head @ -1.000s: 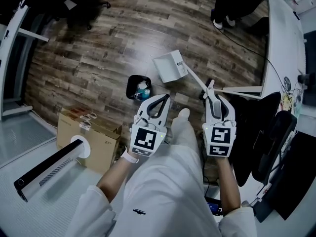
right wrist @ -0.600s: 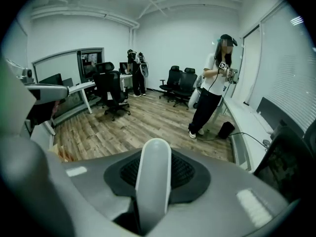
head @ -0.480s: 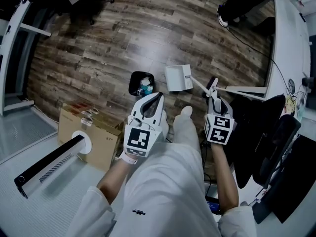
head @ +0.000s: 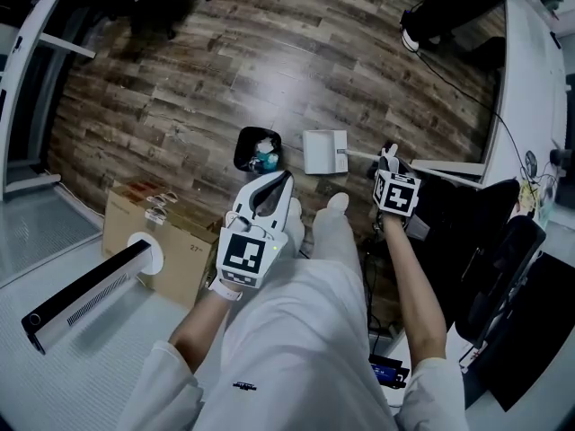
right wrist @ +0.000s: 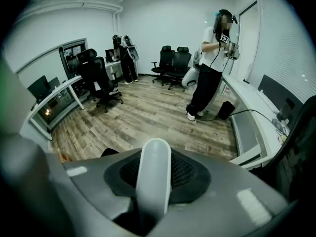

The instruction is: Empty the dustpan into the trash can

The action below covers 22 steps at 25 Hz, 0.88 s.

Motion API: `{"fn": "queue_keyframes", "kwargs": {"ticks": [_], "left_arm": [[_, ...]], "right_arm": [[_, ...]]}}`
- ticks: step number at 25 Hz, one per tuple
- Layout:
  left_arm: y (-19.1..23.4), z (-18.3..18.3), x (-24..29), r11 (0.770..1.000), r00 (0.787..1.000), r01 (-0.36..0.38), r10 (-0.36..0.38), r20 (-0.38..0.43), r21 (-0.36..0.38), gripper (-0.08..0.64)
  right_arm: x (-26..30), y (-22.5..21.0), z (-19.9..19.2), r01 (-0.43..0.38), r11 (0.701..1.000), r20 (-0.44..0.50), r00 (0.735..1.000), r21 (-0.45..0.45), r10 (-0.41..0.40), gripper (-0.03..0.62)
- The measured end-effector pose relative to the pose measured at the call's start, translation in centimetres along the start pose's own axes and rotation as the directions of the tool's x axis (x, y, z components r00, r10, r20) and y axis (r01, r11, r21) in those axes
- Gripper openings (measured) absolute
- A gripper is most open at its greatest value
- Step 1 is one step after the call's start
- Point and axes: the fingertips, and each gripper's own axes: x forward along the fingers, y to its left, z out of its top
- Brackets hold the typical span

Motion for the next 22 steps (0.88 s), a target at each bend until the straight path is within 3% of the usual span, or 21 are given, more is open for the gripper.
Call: {"fn": "queue_keyframes", "kwargs": {"ticks": [8, 12, 19, 22], "left_arm": [[1.1, 0.0, -1.3, 0.999, 0.999, -0.040, 0.040, 0.006, -0.005, 0.006], [1.6, -0.5, -1.6, 0.998, 0.999, -0.053, 0.053, 0.000, -0.021, 0.006], [1.6, -0.7, -1.4, 0.998, 0.999, -0.042, 0.042, -0.006, -0.039, 0.008], [1.4, -0.5, -1.6, 0.998, 0.999, -0.035, 0.035, -0.002, -0.047, 0.006]], "right_arm": [[2.8, 1.7, -0.4, -0.028, 0.998, -0.053, 0.998, -0.063, 0.025, 0.123], [3.4, 2.1, -0.8, -0.055, 0.997, -0.058, 0.997, -0.050, 0.052, 0.129], [3.0, 1.9, 0.7, -0.076, 0.997, -0.003, 0.997, 0.008, 0.076, 0.167], [1.7, 1.8, 1.5, -0.071, 0.997, 0.031, 0.997, -0.009, 0.071, 0.184]]}}
